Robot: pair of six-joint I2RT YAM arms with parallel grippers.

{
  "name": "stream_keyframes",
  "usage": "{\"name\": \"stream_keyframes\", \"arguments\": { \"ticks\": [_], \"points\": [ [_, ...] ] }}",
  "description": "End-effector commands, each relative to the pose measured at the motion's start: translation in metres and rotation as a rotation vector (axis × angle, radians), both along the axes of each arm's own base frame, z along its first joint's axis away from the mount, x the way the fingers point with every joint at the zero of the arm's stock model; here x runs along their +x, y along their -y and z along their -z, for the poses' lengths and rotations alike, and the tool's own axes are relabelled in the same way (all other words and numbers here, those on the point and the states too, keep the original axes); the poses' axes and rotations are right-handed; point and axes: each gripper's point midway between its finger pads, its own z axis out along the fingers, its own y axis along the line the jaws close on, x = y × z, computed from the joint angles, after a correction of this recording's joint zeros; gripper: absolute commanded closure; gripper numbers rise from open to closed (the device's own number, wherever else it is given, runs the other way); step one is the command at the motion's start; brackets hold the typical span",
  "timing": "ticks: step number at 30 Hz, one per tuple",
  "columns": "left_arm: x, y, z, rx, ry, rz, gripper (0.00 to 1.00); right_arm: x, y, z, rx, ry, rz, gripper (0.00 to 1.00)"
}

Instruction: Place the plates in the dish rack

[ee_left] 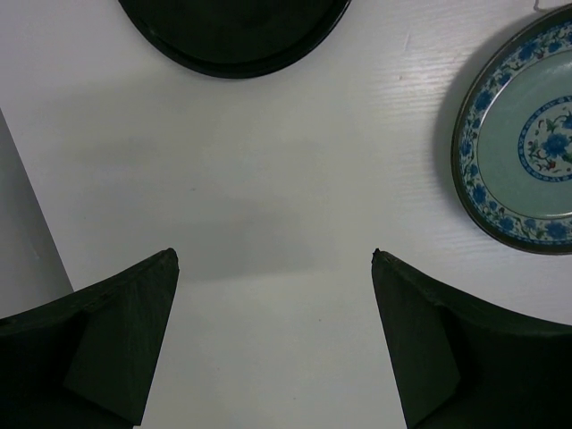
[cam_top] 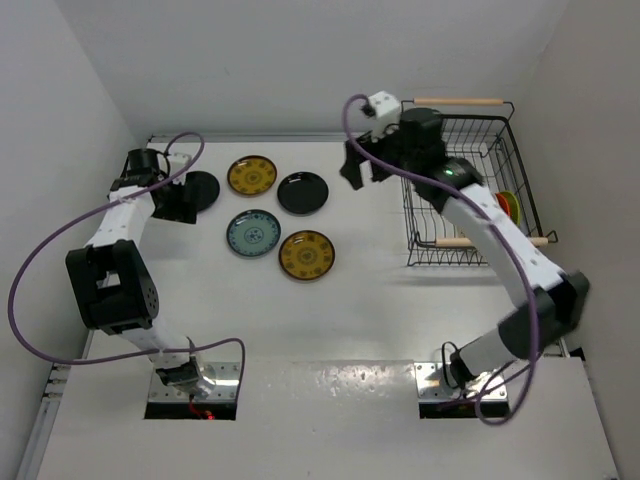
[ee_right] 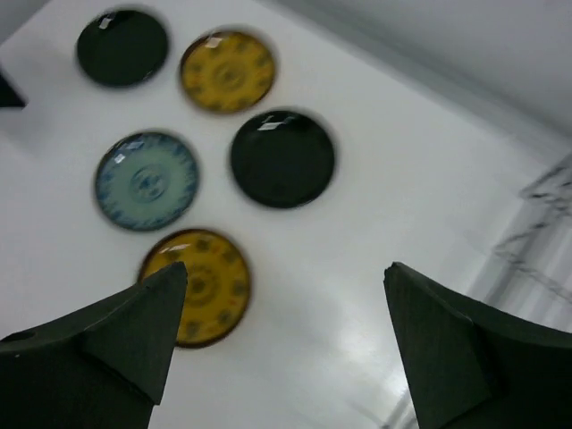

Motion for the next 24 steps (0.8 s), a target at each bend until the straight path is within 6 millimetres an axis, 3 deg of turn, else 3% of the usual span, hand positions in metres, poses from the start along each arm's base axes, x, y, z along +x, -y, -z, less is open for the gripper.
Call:
{"name": "stream_keyframes", "arguments": {
  "ticks": [1, 2, 3, 4, 5, 7, 10, 16, 20, 23, 24],
  "points": [
    [0.015, -0.009, -0.001, -0.012, 0.01, -0.004, 0.06, 0.002, -0.077, 0.069, 0.122, -0.292, -0.129, 0.11],
    [0.015, -0.009, -0.001, -0.012, 0.01, -0.003, 0.06, 0.0, -0.088, 0.081, 0.132, -0.346, -0.125, 0.16],
    [0.017, -0.01, -0.004, -0.01, 0.019, -0.003, 0.06, 0.008, -0.098, 0.112, 0.107, -0.426, -0.112, 0.21],
    [0.021, -0.006, -0.005, -0.016, 0.022, -0.003, 0.06, 0.005, -0.101, 0.127, 0.083, -0.469, -0.109, 0.26],
    [0.019, -0.006, -0.004, -0.018, 0.014, -0.003, 0.06, 0.002, -0.109, 0.152, 0.059, -0.523, -0.106, 0.39],
    [0.02, -0.007, -0.012, 0.011, 0.021, -0.011, 0.06, 0.0, -0.114, 0.186, 0.031, -0.592, -0.092, 0.42],
    [0.013, -0.006, -0.033, 0.046, 0.036, -0.026, 0.06, -0.01, -0.116, 0.24, -0.03, -0.715, -0.045, 0.36],
    [-0.001, -0.017, -0.039, 0.12, 0.021, -0.05, 0.06, -0.022, -0.093, 0.286, -0.153, -0.726, 0.034, 0.35],
    [-0.004, -0.012, -0.048, 0.107, 0.049, -0.037, 0.06, -0.047, -0.079, 0.312, -0.18, -0.777, 0.047, 0.38],
    [-0.004, -0.012, -0.048, 0.107, 0.049, -0.037, 0.06, -0.063, -0.085, 0.318, -0.134, -0.825, 0.003, 0.51],
    [-0.004, -0.012, -0.048, 0.107, 0.049, -0.037, 0.06, -0.07, -0.081, 0.324, -0.135, -0.848, 0.005, 0.64]
  ]
}}
